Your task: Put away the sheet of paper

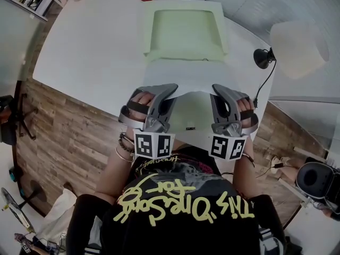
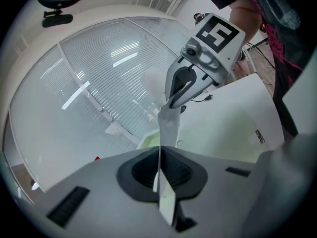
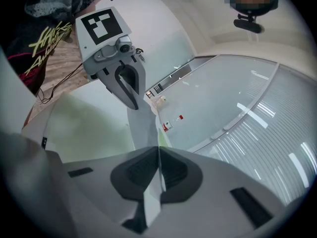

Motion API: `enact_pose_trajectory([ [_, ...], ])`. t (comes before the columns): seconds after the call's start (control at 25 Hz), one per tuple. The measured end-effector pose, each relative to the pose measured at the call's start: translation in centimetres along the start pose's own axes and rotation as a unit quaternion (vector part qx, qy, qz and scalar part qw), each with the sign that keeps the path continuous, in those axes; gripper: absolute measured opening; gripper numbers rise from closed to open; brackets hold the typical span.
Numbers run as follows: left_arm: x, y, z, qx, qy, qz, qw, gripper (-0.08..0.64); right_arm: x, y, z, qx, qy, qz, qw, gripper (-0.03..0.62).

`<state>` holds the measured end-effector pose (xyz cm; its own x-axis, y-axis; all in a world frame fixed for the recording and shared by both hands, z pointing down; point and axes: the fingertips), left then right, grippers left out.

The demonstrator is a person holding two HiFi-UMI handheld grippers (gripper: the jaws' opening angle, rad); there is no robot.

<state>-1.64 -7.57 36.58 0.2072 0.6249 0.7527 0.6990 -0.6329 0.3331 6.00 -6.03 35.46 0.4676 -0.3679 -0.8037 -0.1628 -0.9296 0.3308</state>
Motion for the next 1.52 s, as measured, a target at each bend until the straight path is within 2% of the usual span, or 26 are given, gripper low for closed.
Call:
enact_pose_trajectory([
  [0.84,1.6,2.1,-1.5,-0.021,-0.012,-0.032,0.9992,0.008,-1.4,2.3,-2.2,-0.011,0.011,0.036,0.999,0.008],
  [1.52,2.8,3.3,-2.9,-0.043,-0.02,-0.042,0.998,0.008,-3.3,3.4,-3.7,-0.02,0.023,0.066,0.997,0.008],
])
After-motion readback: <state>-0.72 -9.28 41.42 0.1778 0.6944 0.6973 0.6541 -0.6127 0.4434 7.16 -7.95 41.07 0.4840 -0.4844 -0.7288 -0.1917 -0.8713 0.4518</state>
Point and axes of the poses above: the fingertips, and each gripper's own axes: y forward along the fingers, x to its right, z out of its top, and after that the axes turned 1 degree about z, right-handed
